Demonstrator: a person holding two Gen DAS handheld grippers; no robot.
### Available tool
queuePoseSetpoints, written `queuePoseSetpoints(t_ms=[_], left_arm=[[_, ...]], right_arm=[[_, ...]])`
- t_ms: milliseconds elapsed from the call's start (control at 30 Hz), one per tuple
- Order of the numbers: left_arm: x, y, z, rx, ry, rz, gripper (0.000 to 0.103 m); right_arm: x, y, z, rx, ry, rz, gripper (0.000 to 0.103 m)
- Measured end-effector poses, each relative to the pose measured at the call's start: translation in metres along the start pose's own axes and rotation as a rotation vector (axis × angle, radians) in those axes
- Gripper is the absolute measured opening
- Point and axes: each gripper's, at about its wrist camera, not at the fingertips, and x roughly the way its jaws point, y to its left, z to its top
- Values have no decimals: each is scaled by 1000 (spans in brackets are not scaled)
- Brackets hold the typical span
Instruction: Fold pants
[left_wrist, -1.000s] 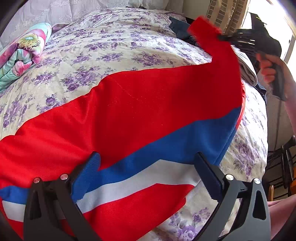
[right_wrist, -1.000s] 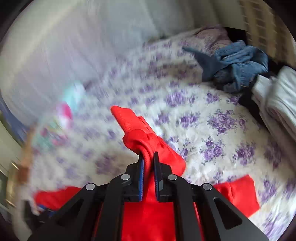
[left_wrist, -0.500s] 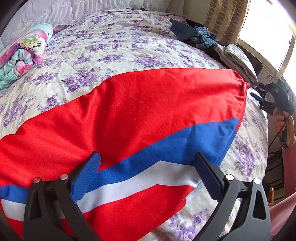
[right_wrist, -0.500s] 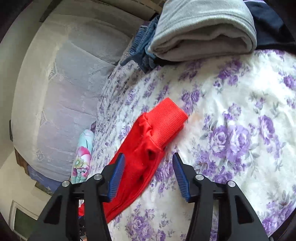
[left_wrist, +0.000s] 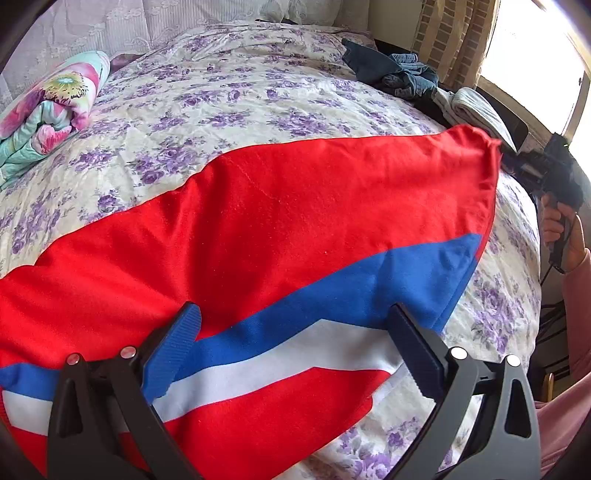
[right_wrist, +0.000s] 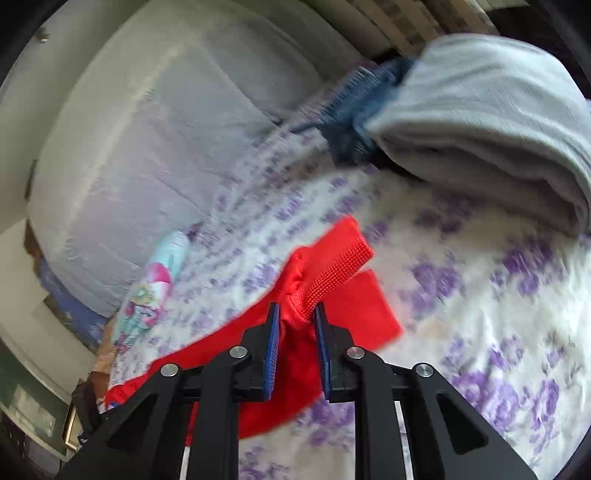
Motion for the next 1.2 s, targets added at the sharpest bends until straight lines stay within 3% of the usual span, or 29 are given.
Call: queuePoseSetpoints(t_ms=[33,133,200,233,333,433,533,567,600,667,833,967,1033,1100,1200], left_arm=[[0,0,0,0,0,0,98],[0,0,0,0,0,0,98],[0,0,0,1,1,0,98],[0,0,0,1,1,0,98],[0,0,0,1,1,1,98],[0,1,0,3,1,2,98],[0,0,0,1,1,1,98],[0,1,0,2,1,1,98],[0,1,0,2,1,1,98],[0,1,0,1,1,0,98],[0,1,0,1,0,-1,98],[0,1,1,-1,0,-3,98],[0,1,1,-1,0,-2,98],[0,1,1,0,0,-2,98],[0,1,1,-1,-1,-3,98]], right_arm=[[5,-13,-2,40,39,-50,24],[-5,-32,-13,147,37,16,34],[-21,-25,-18,147,-2,37,49],[-23,-18,-23,140,-9,62,49],[-10,14,-37,104,84,184,49],[15,32,-49,78,179,193,49],[40,43,-53,76,217,209,45],[45,44,-54,77,218,216,36],[49,47,-53,70,217,215,22],[50,51,-51,39,218,196,5],[13,55,-53,0,177,248,4],[33,22,-71,93,262,195,7],[27,15,-69,150,254,262,17],[6,12,-61,162,171,268,58],[-19,-6,-46,234,40,204,61]])
